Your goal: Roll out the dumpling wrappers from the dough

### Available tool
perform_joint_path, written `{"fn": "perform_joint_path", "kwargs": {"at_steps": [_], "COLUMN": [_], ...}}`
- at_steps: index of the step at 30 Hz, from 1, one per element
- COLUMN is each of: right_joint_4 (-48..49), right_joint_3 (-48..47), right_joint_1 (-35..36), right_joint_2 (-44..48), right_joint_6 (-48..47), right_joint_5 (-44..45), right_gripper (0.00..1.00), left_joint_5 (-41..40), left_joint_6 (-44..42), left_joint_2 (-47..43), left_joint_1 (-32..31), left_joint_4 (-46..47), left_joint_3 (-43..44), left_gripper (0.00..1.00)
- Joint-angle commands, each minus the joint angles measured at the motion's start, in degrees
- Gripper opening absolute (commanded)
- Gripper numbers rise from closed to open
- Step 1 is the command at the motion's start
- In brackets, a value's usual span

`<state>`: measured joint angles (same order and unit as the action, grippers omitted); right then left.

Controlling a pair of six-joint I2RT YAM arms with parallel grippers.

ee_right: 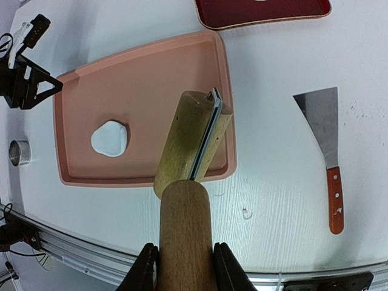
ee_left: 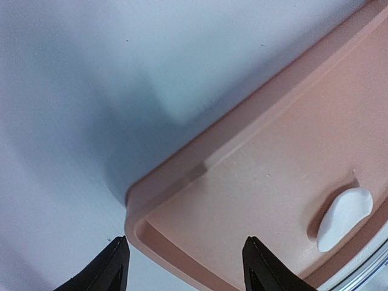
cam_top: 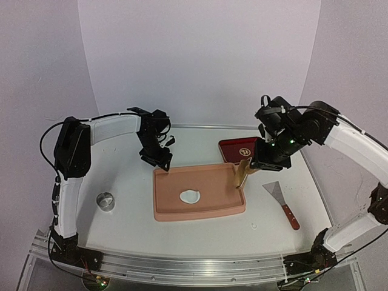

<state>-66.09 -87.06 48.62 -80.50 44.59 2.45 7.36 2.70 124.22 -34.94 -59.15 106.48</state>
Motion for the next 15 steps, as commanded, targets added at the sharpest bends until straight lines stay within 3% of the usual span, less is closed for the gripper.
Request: {"fn": "perform_joint_path", "kwargs": {"at_steps": [1,11,15], "right_joint_4": [0.08,-1.68,-1.85], "right_joint_3": [1.56,-2.05,-3.21], "right_joint_1": [0.04,0.06,0.06], "right_joint_2": [4.90,1.84,0.60], "right_joint_6": [3.41,3.00,2.79], "right_joint_5": [2.90,2.73,2.42], "right_gripper": [0.00,0.00,0.00], "left_joint_5": [0.75,7.05,7.46], "left_joint_6": [-7.46,-11.20,-10.73], "left_joint_2": [2.61,11.83,13.15], "left_joint_1": [0.76,1.12,1.19], "left_joint_4": [-1.31,-1.99,-1.60], "left_joint_3": [5.75,14.01,14.42], "left_gripper": [0.66,0.61,0.54]}}
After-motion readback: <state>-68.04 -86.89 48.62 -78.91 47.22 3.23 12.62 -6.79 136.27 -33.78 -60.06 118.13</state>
